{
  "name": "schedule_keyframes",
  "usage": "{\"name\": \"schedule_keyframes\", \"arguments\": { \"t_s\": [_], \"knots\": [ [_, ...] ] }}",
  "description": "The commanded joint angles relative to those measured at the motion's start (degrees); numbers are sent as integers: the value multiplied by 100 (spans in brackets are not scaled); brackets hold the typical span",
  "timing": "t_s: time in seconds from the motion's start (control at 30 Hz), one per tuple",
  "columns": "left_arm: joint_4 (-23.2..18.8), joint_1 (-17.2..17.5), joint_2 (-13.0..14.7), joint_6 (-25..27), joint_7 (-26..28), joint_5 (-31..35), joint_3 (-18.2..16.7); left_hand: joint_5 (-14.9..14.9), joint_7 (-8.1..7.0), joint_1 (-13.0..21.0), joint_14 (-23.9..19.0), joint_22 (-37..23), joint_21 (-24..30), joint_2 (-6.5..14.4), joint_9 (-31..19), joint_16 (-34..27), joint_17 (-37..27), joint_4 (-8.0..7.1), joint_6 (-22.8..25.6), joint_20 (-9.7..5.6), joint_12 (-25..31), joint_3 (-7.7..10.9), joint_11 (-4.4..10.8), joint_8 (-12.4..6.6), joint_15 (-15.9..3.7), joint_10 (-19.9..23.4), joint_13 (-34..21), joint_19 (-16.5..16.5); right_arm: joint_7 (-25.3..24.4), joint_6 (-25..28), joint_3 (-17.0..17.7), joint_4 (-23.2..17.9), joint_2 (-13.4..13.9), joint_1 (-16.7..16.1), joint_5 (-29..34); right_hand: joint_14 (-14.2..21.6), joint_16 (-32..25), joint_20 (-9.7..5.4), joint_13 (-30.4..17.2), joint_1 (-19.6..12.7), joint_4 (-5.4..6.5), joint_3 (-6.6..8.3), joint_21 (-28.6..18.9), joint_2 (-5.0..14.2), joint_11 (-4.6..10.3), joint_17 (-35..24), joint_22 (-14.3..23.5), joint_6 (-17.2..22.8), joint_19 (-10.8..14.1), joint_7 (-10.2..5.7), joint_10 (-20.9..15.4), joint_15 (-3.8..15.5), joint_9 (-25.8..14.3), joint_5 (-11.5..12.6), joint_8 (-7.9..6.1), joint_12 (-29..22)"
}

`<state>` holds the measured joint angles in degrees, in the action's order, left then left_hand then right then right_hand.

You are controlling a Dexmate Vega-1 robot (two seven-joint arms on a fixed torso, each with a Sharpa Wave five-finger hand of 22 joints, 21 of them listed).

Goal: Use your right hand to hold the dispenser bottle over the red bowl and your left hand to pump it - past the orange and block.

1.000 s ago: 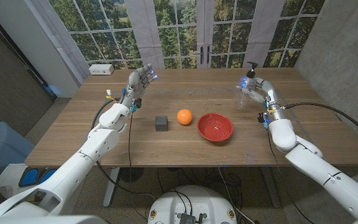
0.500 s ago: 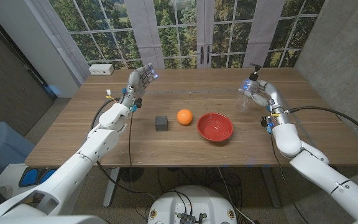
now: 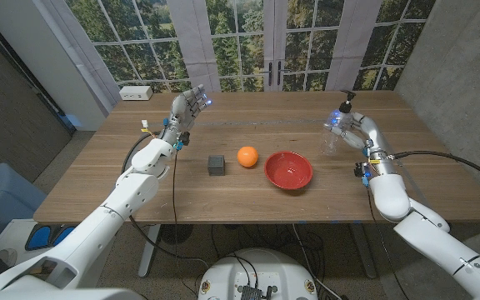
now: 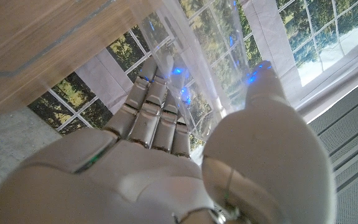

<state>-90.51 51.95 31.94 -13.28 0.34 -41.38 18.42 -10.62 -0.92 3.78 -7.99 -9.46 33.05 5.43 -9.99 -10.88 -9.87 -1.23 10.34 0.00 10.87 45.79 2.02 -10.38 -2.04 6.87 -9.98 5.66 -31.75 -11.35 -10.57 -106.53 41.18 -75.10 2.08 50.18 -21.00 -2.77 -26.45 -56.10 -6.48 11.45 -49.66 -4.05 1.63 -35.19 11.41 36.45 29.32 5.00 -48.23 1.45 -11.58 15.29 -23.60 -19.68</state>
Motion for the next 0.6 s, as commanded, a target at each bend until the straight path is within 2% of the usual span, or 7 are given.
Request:
{"name": "schedule_keyframes", "arguments": {
  "t_s": [0.03, 0.6],
  "knots": [
    [-76, 11, 7, 41, -39, -33, 23, -18, 3, -34, -61, -29, -22, 311, -23, 9, -16, 7, 47, 7, 29, 49, 22, -23, -79, 69, -27, 67, -50, -26, 263, -340, -9, -497, 163, 481, 14, -823, -22, -1033, 15, -34, -61, 1132, 989, -30, 2, 2109, -5, -1632, -1055, 1146, -31, 61, 30, 20],
    [-186, 153, 87, 129, -46, -191, -60, -18, 11, -48, -75, -30, -64, 310, -23, 10, -16, 10, 47, 8, 30, 56, -6, -22, -79, 86, -27, 83, -40, -40, 577, -693, -130, -995, 451, 464, 54, -819, -34, -1034, 31, -83, -113, 1148, 991, -46, -14, 2127, -49, -1641, -1076, 1143, -38, 81, 62, 73]
  ]
}}
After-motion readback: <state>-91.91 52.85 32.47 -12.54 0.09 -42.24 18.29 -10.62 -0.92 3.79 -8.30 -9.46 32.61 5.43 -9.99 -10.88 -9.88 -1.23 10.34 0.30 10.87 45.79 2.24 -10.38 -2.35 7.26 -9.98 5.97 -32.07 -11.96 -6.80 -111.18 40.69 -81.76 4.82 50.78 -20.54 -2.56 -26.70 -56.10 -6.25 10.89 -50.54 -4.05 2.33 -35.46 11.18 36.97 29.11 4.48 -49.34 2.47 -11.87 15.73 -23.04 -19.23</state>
